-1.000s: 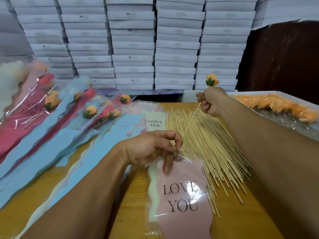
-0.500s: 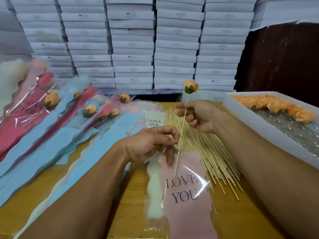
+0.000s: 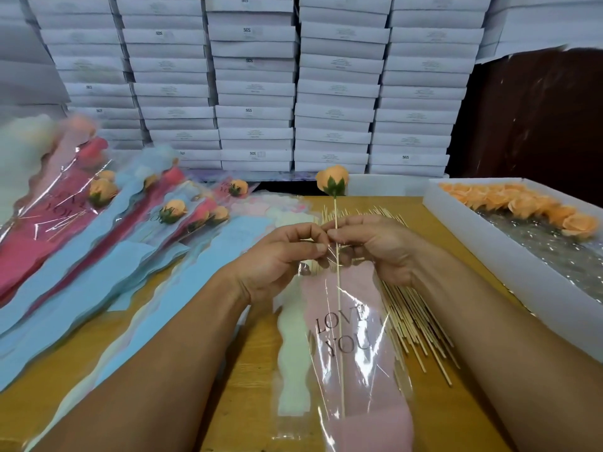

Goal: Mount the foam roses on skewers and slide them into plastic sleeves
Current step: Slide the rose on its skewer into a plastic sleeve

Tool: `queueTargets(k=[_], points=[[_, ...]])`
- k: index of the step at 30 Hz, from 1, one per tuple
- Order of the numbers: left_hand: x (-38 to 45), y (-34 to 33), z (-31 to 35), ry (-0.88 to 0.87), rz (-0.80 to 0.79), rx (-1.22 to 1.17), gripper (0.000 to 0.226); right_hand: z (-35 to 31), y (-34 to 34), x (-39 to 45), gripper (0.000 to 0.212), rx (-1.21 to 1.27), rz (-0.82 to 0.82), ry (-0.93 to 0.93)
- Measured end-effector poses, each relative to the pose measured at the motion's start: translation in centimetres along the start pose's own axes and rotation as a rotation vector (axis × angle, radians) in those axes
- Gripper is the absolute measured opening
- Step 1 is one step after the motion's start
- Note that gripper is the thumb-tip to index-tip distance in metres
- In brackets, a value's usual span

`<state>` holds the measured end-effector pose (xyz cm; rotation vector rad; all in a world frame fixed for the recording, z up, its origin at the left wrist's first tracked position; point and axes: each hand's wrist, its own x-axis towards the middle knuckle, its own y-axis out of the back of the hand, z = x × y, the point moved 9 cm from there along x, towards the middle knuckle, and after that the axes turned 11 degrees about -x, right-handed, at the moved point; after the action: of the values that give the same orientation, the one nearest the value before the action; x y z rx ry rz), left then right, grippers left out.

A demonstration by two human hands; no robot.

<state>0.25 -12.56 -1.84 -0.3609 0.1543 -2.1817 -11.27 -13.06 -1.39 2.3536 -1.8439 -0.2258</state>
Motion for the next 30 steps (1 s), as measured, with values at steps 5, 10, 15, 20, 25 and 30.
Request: queueTargets(k=[5,10,15,20,25,30], points=[[0.0,0.2,0.4,-0.034,0.024,-0.121,0.007,-0.1,-0.4,-0.2,0.018,0.120,-0.068,0.005],[-0.1,0.2,0.6,-0.052,0.036,-0.132,0.004,0.5,0.1,0.1,0.041,0.081,-0.051,-0.042],[-0.2,-0.4,0.3,-0.025,-0.007,-0.005,0.006,1.3,3.3,0.7,0.039,0.265,0.196,-0.067],[-0.3,-0.9,-0.5,0.057,-0.028,-0.008,0.003,0.8,4.5,0.3,0.029,0.332,0.276,0.002],[-0.3,-1.1,-0.1,0.011,-0.020,0.142,0.008,0.6,3.4,0.1,0.029,0.230,0.222,0.010],[-0.4,-0.9,0.5,-0.038,0.031,0.110,0.014,0.4,2.4,-0.1,0.026,0.121,0.171,0.016]])
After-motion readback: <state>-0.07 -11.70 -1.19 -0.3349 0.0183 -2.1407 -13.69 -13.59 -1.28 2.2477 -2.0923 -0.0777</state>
